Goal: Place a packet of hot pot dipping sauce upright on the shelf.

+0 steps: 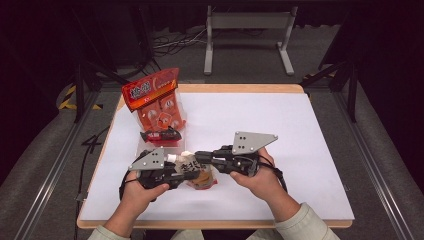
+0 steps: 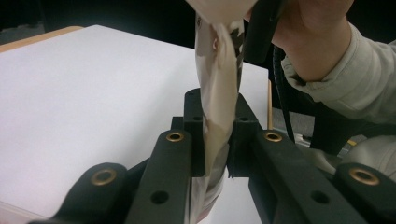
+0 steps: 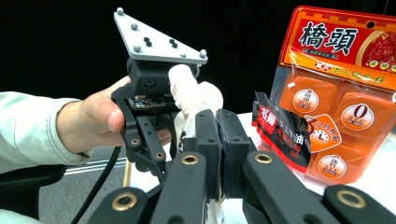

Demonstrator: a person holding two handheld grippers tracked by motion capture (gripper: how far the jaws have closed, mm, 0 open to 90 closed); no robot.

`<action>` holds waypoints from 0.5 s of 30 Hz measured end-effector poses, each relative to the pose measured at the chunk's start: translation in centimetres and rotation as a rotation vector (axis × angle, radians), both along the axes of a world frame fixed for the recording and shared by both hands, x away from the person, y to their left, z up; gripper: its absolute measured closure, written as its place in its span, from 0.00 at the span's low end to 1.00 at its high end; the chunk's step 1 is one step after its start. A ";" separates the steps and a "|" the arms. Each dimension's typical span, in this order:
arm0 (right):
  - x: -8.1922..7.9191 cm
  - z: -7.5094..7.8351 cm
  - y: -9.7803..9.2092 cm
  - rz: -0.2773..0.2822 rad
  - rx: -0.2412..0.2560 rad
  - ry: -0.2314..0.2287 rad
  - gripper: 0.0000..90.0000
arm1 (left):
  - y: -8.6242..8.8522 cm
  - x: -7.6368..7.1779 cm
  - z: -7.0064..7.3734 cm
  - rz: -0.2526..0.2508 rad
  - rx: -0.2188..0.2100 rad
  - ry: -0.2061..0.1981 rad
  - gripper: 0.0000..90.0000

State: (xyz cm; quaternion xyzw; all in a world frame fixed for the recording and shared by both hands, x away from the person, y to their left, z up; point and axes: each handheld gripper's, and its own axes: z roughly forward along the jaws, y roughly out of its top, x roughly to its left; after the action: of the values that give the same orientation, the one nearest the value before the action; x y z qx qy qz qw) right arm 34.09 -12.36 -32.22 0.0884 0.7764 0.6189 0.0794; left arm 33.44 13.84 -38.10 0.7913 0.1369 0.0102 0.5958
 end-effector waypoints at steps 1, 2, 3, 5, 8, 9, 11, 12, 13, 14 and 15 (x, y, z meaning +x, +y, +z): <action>0.0 0.0 0.0 0.002 0.003 0.002 0.98 | 0.0 0.0 0.1 0.001 0.000 0.004 0.92; 0.0 0.0 0.0 0.003 0.005 0.000 0.98 | 0.1 0.0 0.1 0.000 0.007 0.000 0.92; 0.0 0.0 0.0 0.002 0.003 -0.003 0.97 | 0.1 0.0 0.2 0.000 0.013 0.002 0.93; 0.0 0.0 0.0 0.000 0.005 -0.008 0.95 | 0.2 0.0 0.4 0.002 0.030 -0.008 0.93; 0.1 0.1 -0.2 -0.017 0.023 -0.014 0.89 | 0.5 0.0 0.7 0.006 0.040 -0.010 0.94; 0.1 0.2 -0.3 -0.022 0.028 -0.011 0.88 | 0.6 0.1 0.8 0.008 0.045 -0.015 0.94; 0.0 0.3 -0.4 -0.032 0.023 -0.019 0.85 | 0.9 0.1 1.1 0.016 0.061 -0.026 0.94; 0.0 0.4 -0.5 -0.040 0.017 -0.022 0.81 | 1.1 0.1 1.2 0.017 0.062 -0.025 0.94; 0.0 0.4 -0.6 -0.047 0.013 -0.024 0.79 | 1.3 0.2 1.4 0.022 0.066 -0.030 0.94; 0.0 0.5 -0.8 -0.053 0.014 -0.022 0.77 | 1.5 0.2 1.6 0.026 0.069 -0.036 0.94; 0.1 0.5 -0.9 -0.062 0.016 -0.020 0.74 | 1.7 0.3 1.8 0.029 0.073 -0.038 0.94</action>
State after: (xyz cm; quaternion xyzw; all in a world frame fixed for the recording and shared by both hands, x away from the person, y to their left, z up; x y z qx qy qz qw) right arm 34.16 -13.28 -31.72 0.1069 0.7676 0.6231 0.1058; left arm 33.71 15.53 -36.33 0.8099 0.1366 0.0390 0.5690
